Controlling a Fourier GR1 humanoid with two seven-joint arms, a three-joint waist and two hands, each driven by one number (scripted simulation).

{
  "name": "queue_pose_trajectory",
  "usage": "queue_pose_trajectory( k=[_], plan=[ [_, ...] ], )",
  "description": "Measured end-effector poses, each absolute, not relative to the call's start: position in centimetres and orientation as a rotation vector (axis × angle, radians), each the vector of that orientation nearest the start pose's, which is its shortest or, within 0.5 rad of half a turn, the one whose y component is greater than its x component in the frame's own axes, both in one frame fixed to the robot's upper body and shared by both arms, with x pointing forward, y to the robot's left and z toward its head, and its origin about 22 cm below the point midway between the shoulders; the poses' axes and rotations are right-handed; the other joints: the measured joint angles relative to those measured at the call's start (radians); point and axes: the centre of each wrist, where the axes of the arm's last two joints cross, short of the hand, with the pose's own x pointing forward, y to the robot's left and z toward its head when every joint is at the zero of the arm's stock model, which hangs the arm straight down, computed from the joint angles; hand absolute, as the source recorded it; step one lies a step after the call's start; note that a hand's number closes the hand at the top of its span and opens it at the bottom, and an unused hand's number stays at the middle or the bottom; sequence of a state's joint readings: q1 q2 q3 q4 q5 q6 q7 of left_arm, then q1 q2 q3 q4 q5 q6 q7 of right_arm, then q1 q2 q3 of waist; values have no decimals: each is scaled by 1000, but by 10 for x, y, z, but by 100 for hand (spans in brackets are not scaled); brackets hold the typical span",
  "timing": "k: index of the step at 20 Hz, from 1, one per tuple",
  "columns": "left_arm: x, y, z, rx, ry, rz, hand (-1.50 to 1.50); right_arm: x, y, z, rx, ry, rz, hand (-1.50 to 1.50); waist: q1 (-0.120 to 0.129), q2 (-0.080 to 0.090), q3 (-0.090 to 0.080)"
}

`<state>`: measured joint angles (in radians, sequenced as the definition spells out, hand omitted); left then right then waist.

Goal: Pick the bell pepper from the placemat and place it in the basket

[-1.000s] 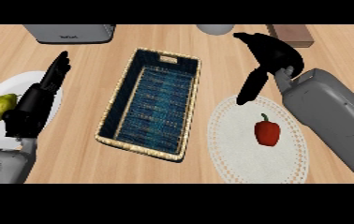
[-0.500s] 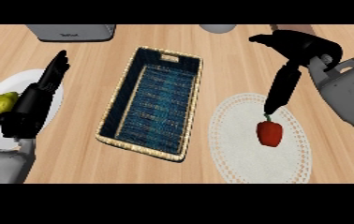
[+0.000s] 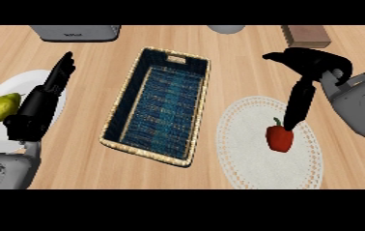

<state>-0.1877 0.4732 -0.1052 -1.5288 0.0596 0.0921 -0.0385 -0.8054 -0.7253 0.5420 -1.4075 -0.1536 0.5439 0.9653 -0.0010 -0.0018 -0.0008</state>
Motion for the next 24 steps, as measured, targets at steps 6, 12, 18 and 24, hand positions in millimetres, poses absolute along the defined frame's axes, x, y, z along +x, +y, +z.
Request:
queue_pose_trajectory(
  k=[6,12,18,24],
  plan=[
    [287,296,75,293,-1719,-375,0,345,-217,155,-557,-613,1300,-150,-1,0,0],
    [288,296,75,294,-1723,-376,0,339,-223,128,-579,-560,1306,-150,2,1,1],
    [290,297,70,299,-1718,-376,0,335,-235,112,-610,-552,1299,-150,1,2,1],
    [294,294,72,288,-1718,-374,0,326,-226,98,-631,-579,1296,-150,2,1,1]
  ],
)
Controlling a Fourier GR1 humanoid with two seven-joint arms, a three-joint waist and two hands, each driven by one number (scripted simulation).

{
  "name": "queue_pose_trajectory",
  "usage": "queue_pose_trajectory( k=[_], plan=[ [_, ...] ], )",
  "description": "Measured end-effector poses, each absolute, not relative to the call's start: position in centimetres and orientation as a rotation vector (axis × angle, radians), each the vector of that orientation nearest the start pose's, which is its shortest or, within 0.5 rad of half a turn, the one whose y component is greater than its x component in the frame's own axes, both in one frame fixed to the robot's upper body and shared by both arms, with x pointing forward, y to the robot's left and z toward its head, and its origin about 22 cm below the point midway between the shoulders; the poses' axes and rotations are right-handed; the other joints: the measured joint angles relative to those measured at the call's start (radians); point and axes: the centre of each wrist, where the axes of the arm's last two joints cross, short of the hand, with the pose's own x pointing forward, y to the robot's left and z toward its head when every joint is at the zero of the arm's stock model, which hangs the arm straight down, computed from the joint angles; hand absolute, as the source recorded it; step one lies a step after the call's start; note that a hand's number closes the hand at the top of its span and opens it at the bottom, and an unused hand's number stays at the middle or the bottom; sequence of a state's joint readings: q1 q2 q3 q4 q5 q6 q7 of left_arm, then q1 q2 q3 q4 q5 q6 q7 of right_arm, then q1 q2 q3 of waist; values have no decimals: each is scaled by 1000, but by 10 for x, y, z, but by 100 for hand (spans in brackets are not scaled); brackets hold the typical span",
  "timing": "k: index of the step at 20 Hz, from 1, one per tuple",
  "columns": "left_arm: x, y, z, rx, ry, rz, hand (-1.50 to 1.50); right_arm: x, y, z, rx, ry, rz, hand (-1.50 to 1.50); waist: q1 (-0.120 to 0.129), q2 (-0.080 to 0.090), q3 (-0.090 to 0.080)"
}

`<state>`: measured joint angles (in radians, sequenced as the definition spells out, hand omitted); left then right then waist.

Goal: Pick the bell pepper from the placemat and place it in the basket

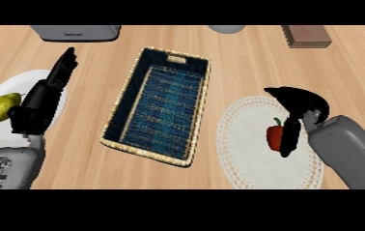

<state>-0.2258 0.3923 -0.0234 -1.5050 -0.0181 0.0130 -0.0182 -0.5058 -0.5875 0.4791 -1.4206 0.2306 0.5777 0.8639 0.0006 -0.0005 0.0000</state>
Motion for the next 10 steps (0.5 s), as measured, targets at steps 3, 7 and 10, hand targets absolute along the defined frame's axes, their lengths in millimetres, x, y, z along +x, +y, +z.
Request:
queue_pose_trajectory(
  k=[3,7,10],
  plan=[
    [292,295,73,289,-1719,-373,0,324,-225,85,-641,-579,1289,-150,1,0,0],
    [286,290,77,286,-1720,-375,0,322,-227,79,-638,-582,1269,-150,2,0,0],
    [283,291,79,291,-1722,-371,0,317,-230,72,-639,-578,1261,-150,1,0,0]
  ],
)
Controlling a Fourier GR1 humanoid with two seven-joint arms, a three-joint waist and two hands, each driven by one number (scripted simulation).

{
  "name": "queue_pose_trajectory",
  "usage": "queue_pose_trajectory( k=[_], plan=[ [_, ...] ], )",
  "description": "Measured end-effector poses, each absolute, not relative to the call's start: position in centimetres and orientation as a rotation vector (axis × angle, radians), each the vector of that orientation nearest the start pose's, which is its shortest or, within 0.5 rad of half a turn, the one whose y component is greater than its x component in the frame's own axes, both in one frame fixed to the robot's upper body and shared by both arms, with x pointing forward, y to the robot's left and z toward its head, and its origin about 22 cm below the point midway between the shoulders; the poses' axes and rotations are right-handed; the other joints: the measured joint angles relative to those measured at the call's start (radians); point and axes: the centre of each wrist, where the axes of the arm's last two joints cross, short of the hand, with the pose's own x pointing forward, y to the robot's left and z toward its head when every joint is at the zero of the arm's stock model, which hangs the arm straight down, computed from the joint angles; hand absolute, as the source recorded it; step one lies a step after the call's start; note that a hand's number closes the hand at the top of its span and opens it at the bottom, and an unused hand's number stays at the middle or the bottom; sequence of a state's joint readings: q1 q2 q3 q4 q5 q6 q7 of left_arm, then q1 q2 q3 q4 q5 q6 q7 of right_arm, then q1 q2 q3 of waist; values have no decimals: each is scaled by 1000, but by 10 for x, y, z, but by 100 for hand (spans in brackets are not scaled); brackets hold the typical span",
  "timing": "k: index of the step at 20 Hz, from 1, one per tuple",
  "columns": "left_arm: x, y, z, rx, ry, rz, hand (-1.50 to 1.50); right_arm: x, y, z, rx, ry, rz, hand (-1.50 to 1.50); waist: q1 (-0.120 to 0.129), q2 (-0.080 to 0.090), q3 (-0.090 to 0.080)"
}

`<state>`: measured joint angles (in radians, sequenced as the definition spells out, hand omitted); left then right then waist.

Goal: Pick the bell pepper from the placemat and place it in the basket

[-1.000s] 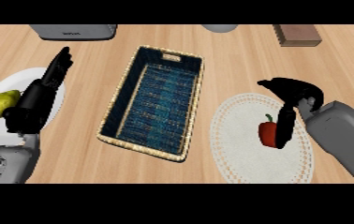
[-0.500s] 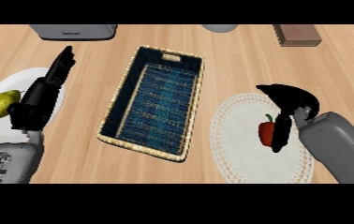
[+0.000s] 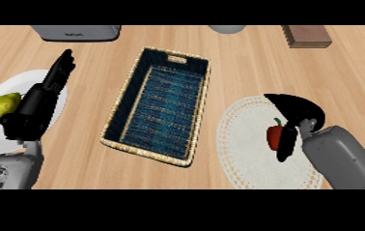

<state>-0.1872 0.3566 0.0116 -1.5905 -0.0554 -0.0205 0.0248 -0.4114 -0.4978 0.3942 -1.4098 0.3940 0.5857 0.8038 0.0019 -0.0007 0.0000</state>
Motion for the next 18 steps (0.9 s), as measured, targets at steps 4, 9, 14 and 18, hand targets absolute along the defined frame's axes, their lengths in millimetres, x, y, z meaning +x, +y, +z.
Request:
queue_pose_trajectory(
  k=[4,9,14,18],
  plan=[
    [289,294,83,293,-1718,-373,0,313,-232,63,-640,-565,1257,-150,-1,0,0],
    [284,297,78,299,-1721,-371,0,306,-240,54,-640,-538,1252,-150,-1,0,0],
    [287,294,73,298,-1723,-367,0,304,-246,46,-644,-525,1245,-150,-2,1,0],
    [288,296,75,298,-1720,-371,0,308,-251,34,-640,-518,1239,150,0,-1,-1]
  ],
)
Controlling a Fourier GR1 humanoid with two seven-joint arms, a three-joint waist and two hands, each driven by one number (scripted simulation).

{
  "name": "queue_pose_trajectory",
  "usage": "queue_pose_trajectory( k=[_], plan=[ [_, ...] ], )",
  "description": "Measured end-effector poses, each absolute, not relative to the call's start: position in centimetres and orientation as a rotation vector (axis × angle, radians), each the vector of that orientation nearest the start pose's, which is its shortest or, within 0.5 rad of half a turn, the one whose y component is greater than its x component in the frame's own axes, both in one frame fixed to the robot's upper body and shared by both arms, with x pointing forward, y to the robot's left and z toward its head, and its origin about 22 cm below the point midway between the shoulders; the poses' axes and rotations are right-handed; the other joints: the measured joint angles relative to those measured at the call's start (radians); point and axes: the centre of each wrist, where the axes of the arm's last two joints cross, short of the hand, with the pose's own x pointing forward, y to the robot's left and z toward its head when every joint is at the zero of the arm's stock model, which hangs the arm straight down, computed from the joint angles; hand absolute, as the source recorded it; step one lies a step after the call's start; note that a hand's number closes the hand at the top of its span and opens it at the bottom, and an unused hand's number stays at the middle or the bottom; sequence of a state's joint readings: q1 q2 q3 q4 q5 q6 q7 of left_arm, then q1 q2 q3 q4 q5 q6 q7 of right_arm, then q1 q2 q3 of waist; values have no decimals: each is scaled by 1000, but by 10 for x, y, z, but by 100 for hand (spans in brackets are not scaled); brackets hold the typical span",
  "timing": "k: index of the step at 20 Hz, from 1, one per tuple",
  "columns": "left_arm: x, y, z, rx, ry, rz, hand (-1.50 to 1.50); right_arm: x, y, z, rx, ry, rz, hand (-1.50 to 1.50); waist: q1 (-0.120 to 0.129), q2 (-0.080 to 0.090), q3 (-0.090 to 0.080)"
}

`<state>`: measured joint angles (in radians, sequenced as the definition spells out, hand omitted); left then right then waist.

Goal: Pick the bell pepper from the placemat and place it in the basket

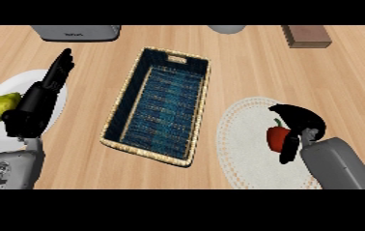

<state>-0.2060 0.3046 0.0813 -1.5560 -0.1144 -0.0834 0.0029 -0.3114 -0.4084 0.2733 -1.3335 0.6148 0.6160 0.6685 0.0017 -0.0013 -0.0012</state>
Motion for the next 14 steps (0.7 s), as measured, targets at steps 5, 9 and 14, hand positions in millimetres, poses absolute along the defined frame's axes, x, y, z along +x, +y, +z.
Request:
queue_pose_trajectory(
  k=[5,9,14],
  plan=[
    [288,297,77,303,-1718,-374,0,306,-252,29,-659,-564,1205,150,-1,-8,-10],
    [286,300,79,296,-1720,-374,0,311,-253,29,-685,-577,1237,150,-1,-9,-12],
    [288,295,71,295,-1728,-374,0,308,-257,21,-727,-643,1274,150,-1,-11,-13]
  ],
)
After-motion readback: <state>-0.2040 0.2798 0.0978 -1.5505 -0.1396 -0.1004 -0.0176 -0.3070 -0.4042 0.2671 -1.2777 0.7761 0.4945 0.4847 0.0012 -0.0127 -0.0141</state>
